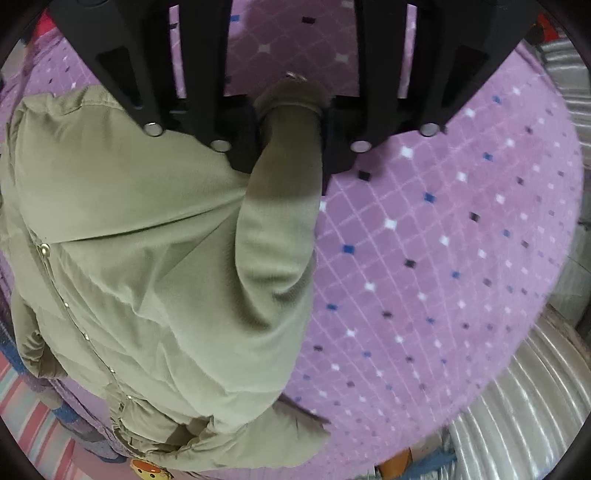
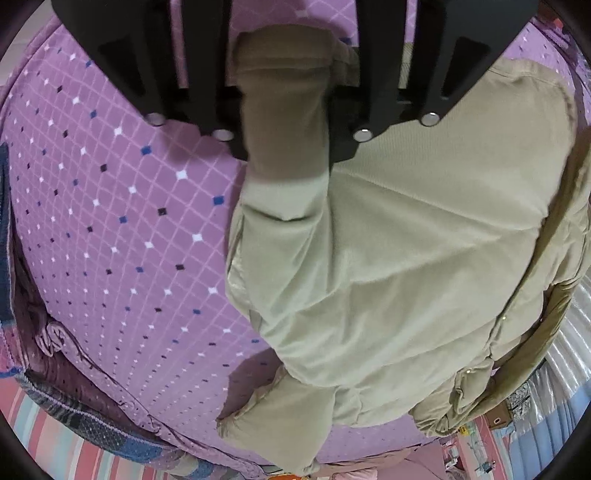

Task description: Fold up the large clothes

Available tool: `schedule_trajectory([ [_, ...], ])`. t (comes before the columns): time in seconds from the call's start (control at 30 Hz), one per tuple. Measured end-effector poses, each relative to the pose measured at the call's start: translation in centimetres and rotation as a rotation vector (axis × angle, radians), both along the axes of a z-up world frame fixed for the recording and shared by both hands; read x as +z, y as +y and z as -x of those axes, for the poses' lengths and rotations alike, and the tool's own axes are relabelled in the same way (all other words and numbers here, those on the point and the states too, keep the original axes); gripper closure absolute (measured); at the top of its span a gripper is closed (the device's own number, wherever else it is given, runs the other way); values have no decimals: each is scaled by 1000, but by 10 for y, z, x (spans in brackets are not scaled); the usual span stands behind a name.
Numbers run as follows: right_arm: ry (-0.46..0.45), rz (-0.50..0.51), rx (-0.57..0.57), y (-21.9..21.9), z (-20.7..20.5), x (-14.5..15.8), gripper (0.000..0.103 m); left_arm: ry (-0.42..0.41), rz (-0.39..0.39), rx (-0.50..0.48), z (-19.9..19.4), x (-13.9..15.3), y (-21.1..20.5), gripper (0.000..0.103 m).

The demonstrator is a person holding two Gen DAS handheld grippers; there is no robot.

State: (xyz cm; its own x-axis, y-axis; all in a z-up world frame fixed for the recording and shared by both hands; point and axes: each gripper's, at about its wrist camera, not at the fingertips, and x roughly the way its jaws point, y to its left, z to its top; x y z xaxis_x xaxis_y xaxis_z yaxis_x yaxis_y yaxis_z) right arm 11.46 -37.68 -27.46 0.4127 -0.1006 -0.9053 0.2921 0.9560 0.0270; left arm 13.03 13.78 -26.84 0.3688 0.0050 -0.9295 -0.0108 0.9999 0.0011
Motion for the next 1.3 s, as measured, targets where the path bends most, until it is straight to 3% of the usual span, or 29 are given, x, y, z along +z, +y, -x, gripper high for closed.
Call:
schedule_trajectory([
  [0.07, -15, -3, -15, -1, 2, 13, 57, -23, -55, -9, 5, 13, -5, 62],
  [0.13, -42, 0, -29, 1, 5, 29, 47, -43, -95, -17, 4, 25, -10, 51],
  [0.2, -83, 4, -32, 2, 4, 46, 44, -75, -109, -17, 3, 40, -14, 24],
  [0.27, -113, 13, -29, 3, -3, 61, 42, -106, -95, -18, -5, 56, -15, 18],
  [0.47, -138, 40, 10, 15, -48, 76, 40, -127, -103, -45, -56, 71, -29, 18],
  [0.53, -135, 38, 24, 22, -68, 77, 39, -119, -85, -53, -75, 71, -33, 18],
  [0.63, -144, 32, 62, 38, -96, 78, 28, -120, -95, -64, -105, 71, -46, 18],
  [0.83, -153, 88, 127, 65, -156, 79, 27, -115, -123, -83, -166, 65, -78, 16],
  [0.93, -155, 97, 145, 73, -184, 76, 20, -118, -147, -97, -191, 61, -90, 16],
  [1.3, -113, 71, 168, 82, -234, 41, 20, -145, -173, -147, -303, 53, -145, 16],
])
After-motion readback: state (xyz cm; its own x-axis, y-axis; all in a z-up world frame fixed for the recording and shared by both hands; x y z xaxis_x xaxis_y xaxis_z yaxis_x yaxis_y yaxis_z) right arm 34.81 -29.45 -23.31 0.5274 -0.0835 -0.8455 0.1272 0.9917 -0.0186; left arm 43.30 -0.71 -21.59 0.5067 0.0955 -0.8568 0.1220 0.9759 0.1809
